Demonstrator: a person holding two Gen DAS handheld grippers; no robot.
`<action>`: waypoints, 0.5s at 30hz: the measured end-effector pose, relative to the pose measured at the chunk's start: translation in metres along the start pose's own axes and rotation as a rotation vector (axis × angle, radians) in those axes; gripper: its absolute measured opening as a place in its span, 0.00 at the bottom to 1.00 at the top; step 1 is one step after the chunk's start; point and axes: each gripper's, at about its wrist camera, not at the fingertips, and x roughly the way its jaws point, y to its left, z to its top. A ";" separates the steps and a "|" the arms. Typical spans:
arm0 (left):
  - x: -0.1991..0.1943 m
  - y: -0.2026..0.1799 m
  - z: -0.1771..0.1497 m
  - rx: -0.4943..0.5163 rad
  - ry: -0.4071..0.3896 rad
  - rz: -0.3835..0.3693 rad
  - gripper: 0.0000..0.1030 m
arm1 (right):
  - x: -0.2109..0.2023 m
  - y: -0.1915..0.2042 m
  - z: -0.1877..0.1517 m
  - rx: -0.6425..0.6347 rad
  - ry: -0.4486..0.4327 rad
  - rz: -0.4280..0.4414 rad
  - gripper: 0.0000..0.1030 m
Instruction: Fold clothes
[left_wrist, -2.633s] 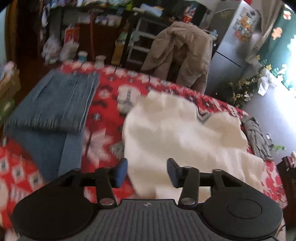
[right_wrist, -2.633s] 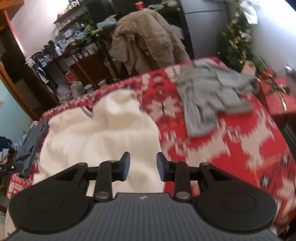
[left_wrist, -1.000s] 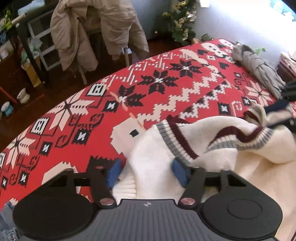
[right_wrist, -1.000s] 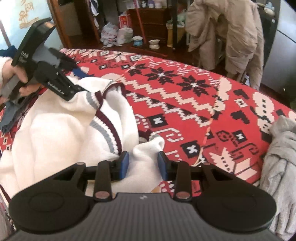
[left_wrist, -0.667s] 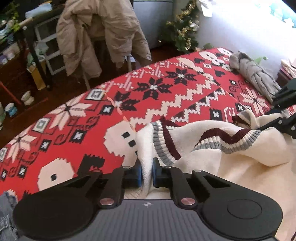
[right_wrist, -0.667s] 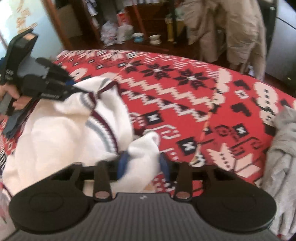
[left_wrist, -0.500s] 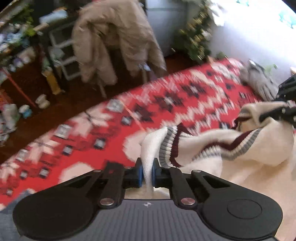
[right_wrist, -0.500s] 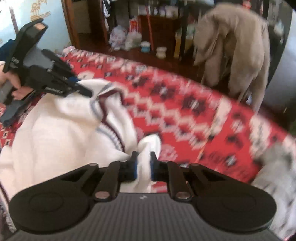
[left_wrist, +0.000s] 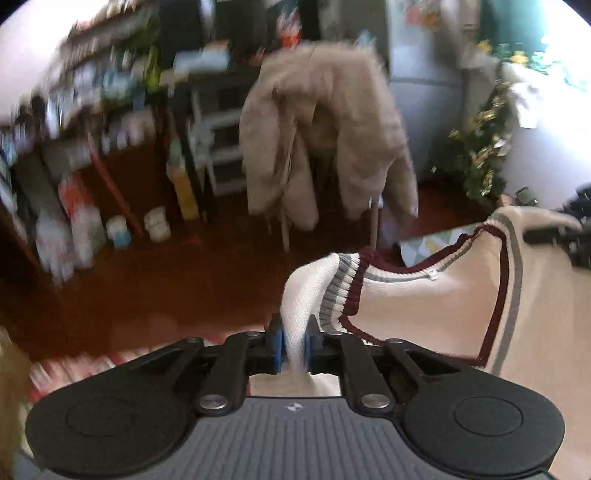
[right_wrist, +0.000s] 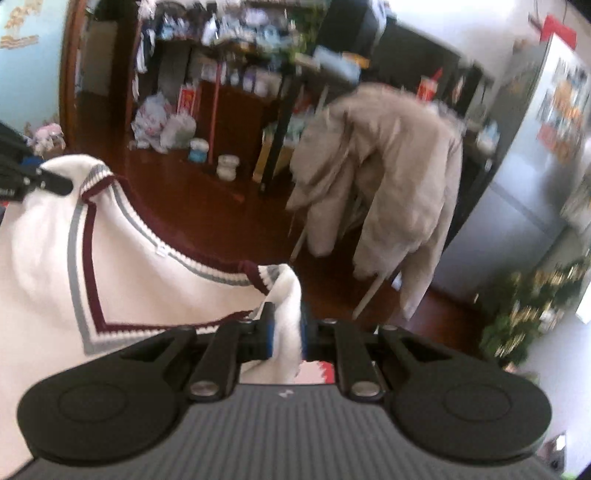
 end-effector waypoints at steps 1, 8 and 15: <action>0.009 0.003 -0.004 -0.041 0.030 0.004 0.23 | 0.014 0.002 -0.005 0.007 0.029 -0.002 0.19; -0.009 0.031 -0.023 -0.166 0.025 0.015 0.58 | 0.028 -0.006 -0.039 0.147 0.076 0.038 0.52; -0.074 0.043 -0.049 -0.169 0.010 -0.031 0.60 | -0.048 -0.023 -0.064 0.227 0.034 0.089 0.54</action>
